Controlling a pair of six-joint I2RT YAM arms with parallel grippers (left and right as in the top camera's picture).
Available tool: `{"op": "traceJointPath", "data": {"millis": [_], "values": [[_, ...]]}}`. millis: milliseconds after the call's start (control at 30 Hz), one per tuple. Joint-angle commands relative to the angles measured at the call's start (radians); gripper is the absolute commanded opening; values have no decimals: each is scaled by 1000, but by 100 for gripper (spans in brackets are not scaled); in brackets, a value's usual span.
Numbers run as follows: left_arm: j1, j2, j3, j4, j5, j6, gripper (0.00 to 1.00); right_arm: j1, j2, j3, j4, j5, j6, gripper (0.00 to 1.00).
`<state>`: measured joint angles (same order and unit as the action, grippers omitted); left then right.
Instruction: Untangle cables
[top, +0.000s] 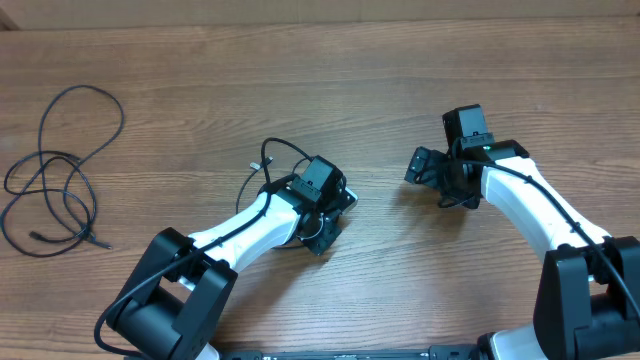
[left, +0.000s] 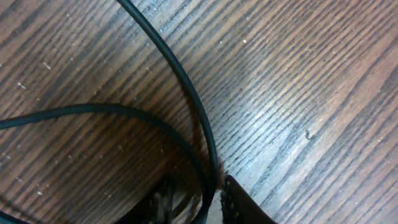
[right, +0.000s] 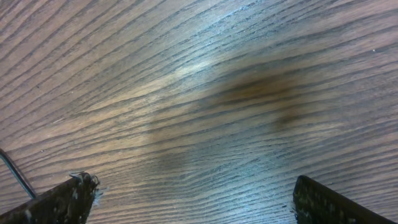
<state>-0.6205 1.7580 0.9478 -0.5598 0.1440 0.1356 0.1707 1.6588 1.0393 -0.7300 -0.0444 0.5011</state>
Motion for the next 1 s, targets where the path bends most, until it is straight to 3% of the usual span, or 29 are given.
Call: {"op": "traceJointPath", "data": {"millis": [0, 267, 400, 633, 967], "values": [[3, 54, -50, -19, -73, -10, 26, 1, 4, -6, 3, 10, 8, 100], [3, 54, -50, -43, -73, -36, 20, 1, 4, -6, 3, 10, 8, 100], [3, 54, -50, -46, -73, -55, 4, 1, 4, -6, 3, 10, 8, 100], [4, 48, -39, -58, -86, -58, 4, 1, 4, -6, 3, 10, 8, 100], [39, -143, 179, -116, -257, -252, 4, 1, 4, -6, 3, 10, 8, 100]]}}
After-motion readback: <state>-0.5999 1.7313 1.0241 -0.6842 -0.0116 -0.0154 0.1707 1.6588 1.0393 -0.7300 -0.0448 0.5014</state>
